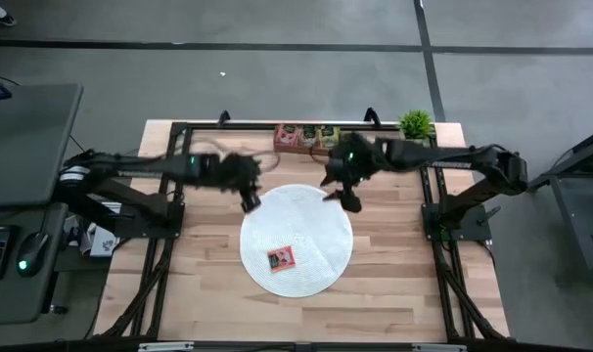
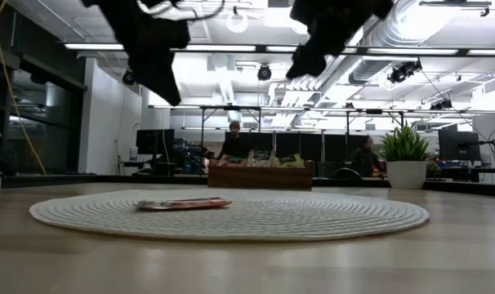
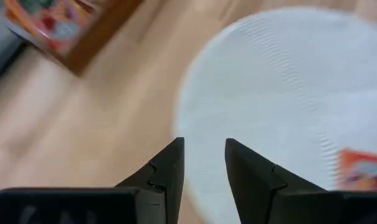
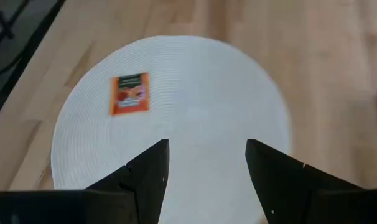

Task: Pick & Place Tea
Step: Put the orange tea bag into the left section of the wooden organizer

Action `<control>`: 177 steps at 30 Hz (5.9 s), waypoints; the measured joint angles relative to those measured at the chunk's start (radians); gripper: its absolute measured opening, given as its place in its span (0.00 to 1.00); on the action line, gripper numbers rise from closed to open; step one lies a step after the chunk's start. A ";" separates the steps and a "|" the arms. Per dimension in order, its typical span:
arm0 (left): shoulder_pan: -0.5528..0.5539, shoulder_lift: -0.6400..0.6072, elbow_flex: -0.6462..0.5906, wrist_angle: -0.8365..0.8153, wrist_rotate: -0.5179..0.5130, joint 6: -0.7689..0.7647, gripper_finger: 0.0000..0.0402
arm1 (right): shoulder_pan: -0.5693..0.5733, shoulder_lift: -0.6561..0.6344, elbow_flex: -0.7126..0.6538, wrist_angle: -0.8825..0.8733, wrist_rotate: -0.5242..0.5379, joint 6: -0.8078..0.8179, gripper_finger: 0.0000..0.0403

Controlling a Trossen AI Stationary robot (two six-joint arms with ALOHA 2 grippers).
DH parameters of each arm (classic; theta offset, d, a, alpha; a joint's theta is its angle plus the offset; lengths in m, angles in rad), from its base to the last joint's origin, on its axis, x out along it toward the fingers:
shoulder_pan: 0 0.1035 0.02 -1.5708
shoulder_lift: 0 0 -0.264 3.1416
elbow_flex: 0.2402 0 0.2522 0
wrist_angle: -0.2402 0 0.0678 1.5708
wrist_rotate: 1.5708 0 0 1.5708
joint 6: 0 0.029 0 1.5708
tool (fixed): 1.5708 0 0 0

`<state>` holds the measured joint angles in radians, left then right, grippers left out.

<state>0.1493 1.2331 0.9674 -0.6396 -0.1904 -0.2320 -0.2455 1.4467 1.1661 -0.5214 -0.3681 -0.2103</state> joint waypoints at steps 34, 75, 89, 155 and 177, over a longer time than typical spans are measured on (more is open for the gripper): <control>-0.745 0.419 -0.135 0.359 -0.218 -1.010 0.28 | 0.415 0.523 -0.021 0.608 0.074 0.255 0.52; -0.765 0.421 -0.134 0.361 -0.220 -1.006 0.28 | 0.431 0.623 -0.018 0.706 0.246 0.179 0.52; -0.752 0.421 -0.134 0.427 -0.214 -1.126 0.28 | 0.428 0.665 -0.015 0.713 0.233 0.209 0.52; -0.614 0.518 -0.137 0.583 -0.139 -1.336 0.02 | 0.428 0.670 -0.019 0.774 0.255 0.214 0.52; -0.612 0.459 -0.138 0.566 -0.189 -1.189 0.00 | 0.377 0.339 -0.020 0.449 0.372 0.226 0.52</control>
<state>-0.4629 1.6923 0.8291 -0.0731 -0.3793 -1.4206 0.1319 1.7854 1.1465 -0.0720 0.0043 0.0154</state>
